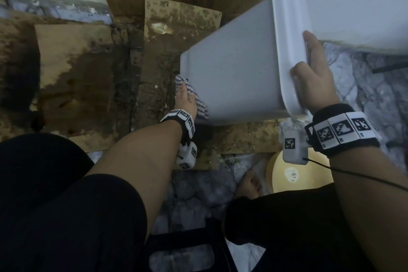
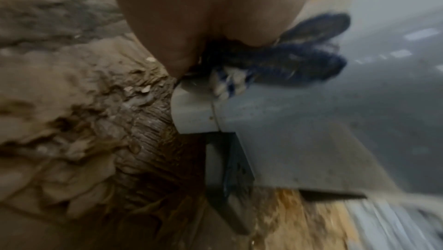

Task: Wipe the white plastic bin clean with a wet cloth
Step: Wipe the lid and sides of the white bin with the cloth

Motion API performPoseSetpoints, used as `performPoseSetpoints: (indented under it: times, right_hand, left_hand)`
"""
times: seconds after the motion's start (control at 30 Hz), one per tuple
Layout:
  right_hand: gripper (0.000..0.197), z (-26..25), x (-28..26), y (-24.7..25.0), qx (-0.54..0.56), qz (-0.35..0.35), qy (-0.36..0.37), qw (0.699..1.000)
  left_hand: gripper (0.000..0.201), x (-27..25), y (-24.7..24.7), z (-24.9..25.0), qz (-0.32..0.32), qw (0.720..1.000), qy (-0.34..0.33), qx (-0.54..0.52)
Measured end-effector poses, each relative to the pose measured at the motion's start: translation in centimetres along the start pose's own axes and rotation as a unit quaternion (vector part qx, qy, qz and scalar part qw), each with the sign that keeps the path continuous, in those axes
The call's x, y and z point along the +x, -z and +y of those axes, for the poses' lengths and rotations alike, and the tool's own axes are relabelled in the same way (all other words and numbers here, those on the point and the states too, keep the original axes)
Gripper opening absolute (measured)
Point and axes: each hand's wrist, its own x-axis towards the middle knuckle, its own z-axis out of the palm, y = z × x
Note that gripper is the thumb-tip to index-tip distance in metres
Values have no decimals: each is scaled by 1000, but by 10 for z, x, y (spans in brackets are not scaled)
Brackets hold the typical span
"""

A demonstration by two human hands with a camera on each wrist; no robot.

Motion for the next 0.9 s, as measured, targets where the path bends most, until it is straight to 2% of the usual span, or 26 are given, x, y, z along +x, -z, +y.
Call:
performPoseSetpoints:
  times: [0.13, 0.23, 0.37, 0.47, 0.53, 0.63, 0.67, 0.77, 0.9]
  right_hand:
    - [75, -2, -1, 1, -12, -2, 7, 1000]
    - [74, -6, -2, 1, -22, -7, 11, 1000]
    - [70, -14, -7, -1, -48, 2, 22, 999]
    - [69, -17, -9, -2, -59, 2, 26, 998]
    - [68, -19, -10, -2, -71, 4, 28, 997]
    - [69, -19, -11, -2, -76, 7, 32, 997]
    - [69, -19, -11, -3, -77, 8, 34, 996]
    - [68, -20, -9, -4, -83, 9, 39, 996]
    - [68, -21, -7, -5, -90, 9, 47, 995]
  left_hand:
    - [54, -5, 11, -9, -22, 998, 52, -17]
    - [54, -11, 13, -19, -30, 997, 52, 48]
    - [45, -29, 16, -24, -35, 991, 87, 100]
    - [37, -40, 23, -22, -40, 986, 130, 97]
    - [39, -43, 29, -16, 1, 986, 133, 105]
    - [39, -45, 40, 12, 141, 987, 81, -8]
    - [38, -45, 43, 26, 166, 983, 49, -56]
    - [39, -43, 47, 78, 155, 968, -71, -182]
    - [46, -48, 43, 150, 100, 927, -198, -301]
